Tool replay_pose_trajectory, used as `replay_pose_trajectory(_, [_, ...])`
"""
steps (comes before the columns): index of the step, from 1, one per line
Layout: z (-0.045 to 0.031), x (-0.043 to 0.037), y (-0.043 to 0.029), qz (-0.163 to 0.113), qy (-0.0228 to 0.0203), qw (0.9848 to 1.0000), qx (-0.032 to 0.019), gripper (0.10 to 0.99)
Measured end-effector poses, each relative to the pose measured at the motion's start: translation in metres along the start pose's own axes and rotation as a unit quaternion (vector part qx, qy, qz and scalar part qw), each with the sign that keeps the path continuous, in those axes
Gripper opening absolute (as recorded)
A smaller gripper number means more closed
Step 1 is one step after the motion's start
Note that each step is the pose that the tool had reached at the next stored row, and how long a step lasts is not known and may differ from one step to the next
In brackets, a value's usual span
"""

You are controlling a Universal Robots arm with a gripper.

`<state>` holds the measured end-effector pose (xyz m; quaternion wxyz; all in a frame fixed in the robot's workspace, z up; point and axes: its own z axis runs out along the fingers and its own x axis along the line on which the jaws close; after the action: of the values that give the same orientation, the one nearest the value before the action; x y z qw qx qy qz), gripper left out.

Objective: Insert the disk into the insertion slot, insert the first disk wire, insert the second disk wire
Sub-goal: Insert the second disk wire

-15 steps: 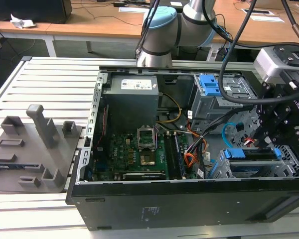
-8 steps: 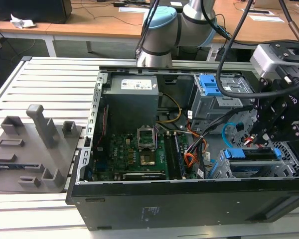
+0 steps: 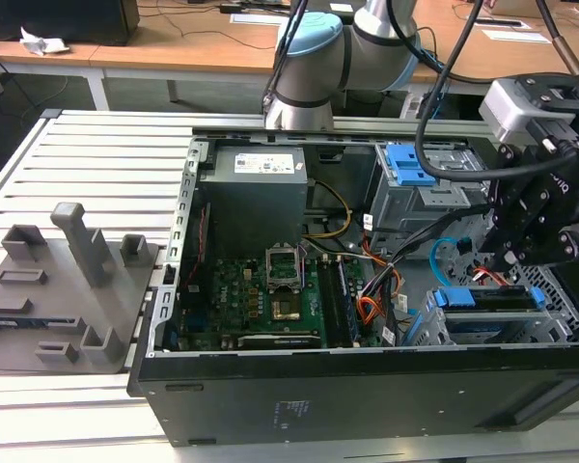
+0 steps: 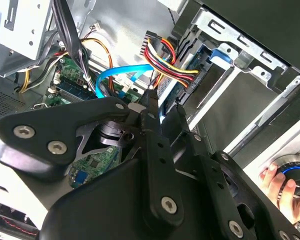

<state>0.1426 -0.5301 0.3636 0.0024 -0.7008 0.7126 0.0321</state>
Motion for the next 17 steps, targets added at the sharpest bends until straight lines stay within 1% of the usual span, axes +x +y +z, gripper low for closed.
replay_pose_trajectory(4, [0.0002,-0.0044,0.0001,0.0,0.0001,1.0,0.0,0.302])
replay_pose_trajectory(7, [0.0007,-0.0136,0.0002,0.0,0.0,1.0,0.0,0.302])
replay_pose_trajectory(10, [0.0008,-0.0183,0.0003,0.0,0.0,1.0,0.0,0.302])
replay_pose_trajectory(12, [0.0009,-0.0191,0.0003,0.0,0.0001,1.0,0.0,0.302])
replay_pose_trajectory(17, [0.0011,-0.0196,0.0004,-0.012,0.0005,0.9999,-0.0006,0.302])
